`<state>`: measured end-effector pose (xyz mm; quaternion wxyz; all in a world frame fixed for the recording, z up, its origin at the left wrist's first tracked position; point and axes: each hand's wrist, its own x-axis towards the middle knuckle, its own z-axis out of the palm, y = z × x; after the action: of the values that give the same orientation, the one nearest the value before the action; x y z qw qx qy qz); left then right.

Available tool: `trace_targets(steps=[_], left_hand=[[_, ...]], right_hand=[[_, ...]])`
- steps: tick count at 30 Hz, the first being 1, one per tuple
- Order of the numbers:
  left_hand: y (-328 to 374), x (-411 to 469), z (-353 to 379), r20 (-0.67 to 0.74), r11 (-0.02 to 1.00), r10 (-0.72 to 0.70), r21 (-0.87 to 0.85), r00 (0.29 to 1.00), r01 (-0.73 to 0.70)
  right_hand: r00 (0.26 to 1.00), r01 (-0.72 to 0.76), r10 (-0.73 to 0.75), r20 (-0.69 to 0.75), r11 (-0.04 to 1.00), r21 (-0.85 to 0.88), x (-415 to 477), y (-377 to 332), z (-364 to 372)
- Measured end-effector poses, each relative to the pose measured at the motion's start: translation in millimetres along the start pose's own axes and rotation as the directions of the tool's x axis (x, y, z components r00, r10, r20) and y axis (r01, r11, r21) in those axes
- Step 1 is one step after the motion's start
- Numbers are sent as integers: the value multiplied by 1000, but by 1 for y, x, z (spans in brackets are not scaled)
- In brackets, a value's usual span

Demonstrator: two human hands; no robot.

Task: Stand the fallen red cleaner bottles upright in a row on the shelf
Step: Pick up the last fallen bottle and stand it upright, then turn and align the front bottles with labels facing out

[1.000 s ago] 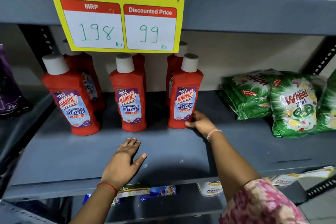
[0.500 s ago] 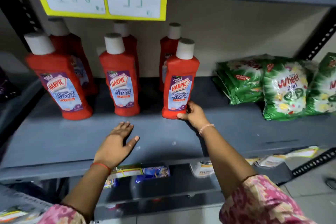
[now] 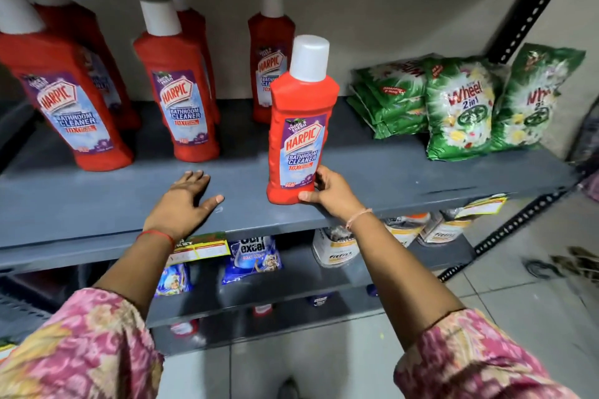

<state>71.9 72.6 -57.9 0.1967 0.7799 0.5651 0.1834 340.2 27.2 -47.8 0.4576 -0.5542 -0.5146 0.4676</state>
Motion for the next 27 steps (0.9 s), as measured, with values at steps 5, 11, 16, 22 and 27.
trace_targets(steps=[5,11,16,22,27], left_hand=[[-1,0,1,-6,1000,-2,0,1000,2],[0,0,1,-21,1000,-3,6,1000,3],[-1,0,2,-21,1000,-4,7,1000,4],[0,0,1,-27,1000,-7,8,1000,7],[1,-2,-4,-11,999,-12,-36,1000,12]], right_hand=[[1000,-18,18,3,1000,-12,-1,1,0],[1000,-30,30,4,999,-32,-2,2,0],[1000,-8,9,13,998,-58,-4,1,-2],[1000,-8,9,19,997,-72,-5,1,-2],[1000,-6,5,-16,995,-101,-11,1,-1]])
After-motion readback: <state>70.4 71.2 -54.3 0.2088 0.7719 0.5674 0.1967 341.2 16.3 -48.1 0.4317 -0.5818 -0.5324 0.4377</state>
